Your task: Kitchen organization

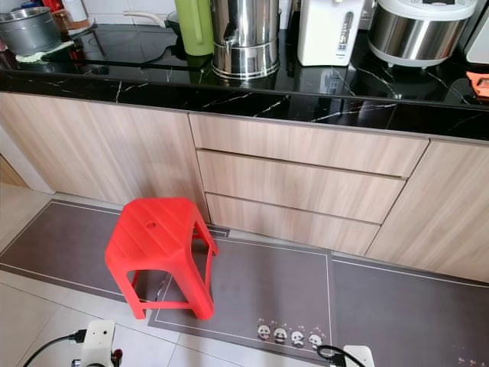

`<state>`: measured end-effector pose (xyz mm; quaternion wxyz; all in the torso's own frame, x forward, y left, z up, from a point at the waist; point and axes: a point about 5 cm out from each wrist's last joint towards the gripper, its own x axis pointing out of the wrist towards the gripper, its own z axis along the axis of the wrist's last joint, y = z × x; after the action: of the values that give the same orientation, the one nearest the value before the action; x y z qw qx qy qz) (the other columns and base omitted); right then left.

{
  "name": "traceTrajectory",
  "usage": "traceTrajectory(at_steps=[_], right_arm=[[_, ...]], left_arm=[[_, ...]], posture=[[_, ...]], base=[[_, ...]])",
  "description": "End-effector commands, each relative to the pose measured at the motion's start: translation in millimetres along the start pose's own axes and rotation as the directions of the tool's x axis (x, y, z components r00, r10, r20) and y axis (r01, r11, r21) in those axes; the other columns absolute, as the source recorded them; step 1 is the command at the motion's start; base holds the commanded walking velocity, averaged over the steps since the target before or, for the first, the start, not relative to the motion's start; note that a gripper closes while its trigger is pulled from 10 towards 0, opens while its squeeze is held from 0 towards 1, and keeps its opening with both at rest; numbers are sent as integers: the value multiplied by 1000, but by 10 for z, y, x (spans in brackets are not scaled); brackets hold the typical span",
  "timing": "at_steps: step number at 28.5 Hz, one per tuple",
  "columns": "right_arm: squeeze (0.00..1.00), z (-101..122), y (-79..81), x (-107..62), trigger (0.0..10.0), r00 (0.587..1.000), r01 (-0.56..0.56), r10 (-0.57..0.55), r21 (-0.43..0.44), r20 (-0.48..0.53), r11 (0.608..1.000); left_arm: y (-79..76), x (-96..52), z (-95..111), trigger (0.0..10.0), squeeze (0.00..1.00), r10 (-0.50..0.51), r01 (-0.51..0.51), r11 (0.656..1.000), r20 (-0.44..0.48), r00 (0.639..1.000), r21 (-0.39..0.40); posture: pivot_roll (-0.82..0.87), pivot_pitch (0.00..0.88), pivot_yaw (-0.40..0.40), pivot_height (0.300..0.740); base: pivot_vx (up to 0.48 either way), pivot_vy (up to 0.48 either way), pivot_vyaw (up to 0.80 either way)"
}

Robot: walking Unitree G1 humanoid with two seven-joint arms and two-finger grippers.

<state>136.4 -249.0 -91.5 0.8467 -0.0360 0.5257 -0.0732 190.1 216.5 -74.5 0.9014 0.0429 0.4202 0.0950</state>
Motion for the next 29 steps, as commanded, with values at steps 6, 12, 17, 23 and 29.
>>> traceTrajectory(at_steps=[6, 12, 17, 23, 29], right_arm=[[0, 784, 703, 27, 10000, 957, -200, 189, 30, 219, 979], [0, 784, 703, 27, 10000, 957, -200, 189, 30, 219, 979], [0, 784, 703, 27, 10000, 957, -200, 189, 30, 219, 979], [0, 784, 703, 27, 10000, 957, -200, 189, 30, 219, 979], [0, 693, 583, 37, 10000, 965, -176, 169, 13, 199, 984]], left_arm=[[-141, 46, 306, 10000, 0, -138, 131, 988, 84, 987, 85], [-141, 46, 306, 10000, 0, -138, 131, 988, 84, 987, 85], [-141, 46, 306, 10000, 0, -138, 131, 988, 84, 987, 85], [-141, 46, 306, 10000, 0, -138, 131, 988, 84, 987, 85], [-132, 57, 392, 10000, 0, -135, 128, 990, 111, 985, 67]], posture=[[-87, 0, 51, 740], [-87, 0, 51, 740], [-87, 0, 51, 740], [-87, 0, 51, 740], [-24, 0, 17, 740]], base=[[0, 0, 0], [0, 0, 0], [0, 0, 0], [0, 0, 0], [0, 0, 0]])
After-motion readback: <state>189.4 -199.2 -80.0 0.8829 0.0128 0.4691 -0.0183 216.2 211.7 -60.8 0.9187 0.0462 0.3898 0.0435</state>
